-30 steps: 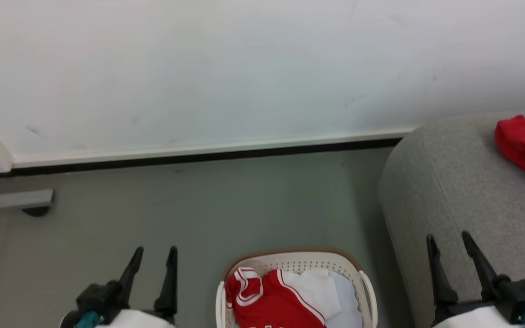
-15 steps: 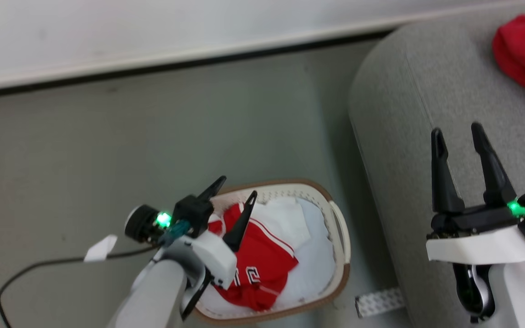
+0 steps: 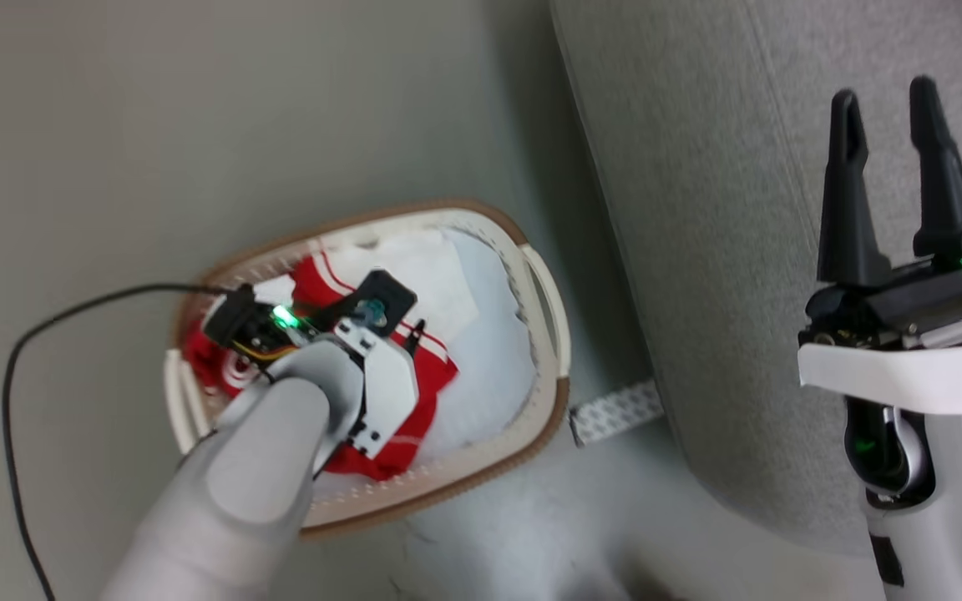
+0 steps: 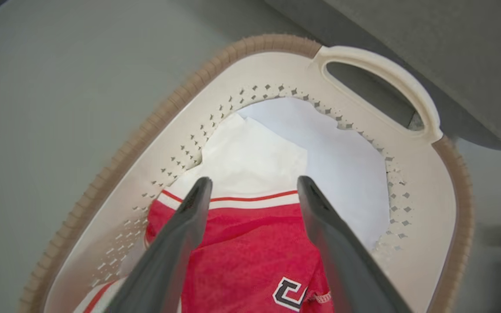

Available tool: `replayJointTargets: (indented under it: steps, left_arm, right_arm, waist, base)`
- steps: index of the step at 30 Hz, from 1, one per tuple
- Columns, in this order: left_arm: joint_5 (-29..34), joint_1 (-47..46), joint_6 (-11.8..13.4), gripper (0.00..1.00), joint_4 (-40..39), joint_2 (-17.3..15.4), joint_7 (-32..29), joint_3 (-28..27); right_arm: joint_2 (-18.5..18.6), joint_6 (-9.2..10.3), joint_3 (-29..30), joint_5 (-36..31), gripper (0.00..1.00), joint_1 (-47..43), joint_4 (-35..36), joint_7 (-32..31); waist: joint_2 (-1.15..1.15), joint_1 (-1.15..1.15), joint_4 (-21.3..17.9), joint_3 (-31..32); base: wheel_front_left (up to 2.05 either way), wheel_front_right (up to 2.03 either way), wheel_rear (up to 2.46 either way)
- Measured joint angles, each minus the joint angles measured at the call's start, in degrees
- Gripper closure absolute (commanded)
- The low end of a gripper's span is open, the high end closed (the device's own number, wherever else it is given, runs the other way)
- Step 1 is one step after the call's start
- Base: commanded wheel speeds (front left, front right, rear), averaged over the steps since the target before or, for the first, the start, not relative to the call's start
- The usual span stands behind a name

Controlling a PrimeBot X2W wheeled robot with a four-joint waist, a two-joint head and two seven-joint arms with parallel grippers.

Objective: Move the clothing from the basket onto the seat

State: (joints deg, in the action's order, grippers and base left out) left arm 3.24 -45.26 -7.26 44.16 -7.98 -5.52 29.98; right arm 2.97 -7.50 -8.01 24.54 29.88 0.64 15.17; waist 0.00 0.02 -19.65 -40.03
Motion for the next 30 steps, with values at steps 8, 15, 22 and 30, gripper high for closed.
replayJointTargets:
  steps: [8,15,22,30]
  left_arm:
    - [3.81,-5.91,1.80,0.00,6.23,-2.88,-10.00,2.11]
    - [5.83,-10.22,2.24,0.00,9.53,-5.17,-14.14,3.64]
    - [5.93,-12.81,1.96,1.00,11.44,-4.81,-14.04,4.59]
    - [2.86,-11.07,1.70,1.00,12.73,-4.22,-11.06,3.96]
  right_arm:
    - [-0.01,0.00,-0.96,4.11,0.00,3.31,3.22,0.00]
    - [-0.01,0.00,-0.07,5.82,0.00,4.57,5.72,0.00]
    - [-0.04,0.00,1.37,6.23,0.00,4.04,6.25,0.00]
    - [-0.04,0.00,0.71,6.36,0.00,3.64,3.11,0.00]
  waist:
    - [0.00,0.00,-3.96,-8.52]
    - [0.00,-0.01,-6.24,-14.51]
    - [0.00,-0.02,-6.06,-16.60]
    - [0.00,-0.01,-6.21,-13.87]
  base:
    - [0.00,0.00,0.00]
    - [0.00,0.00,0.00]
    - [0.00,0.00,0.00]
    - [0.00,0.00,0.00]
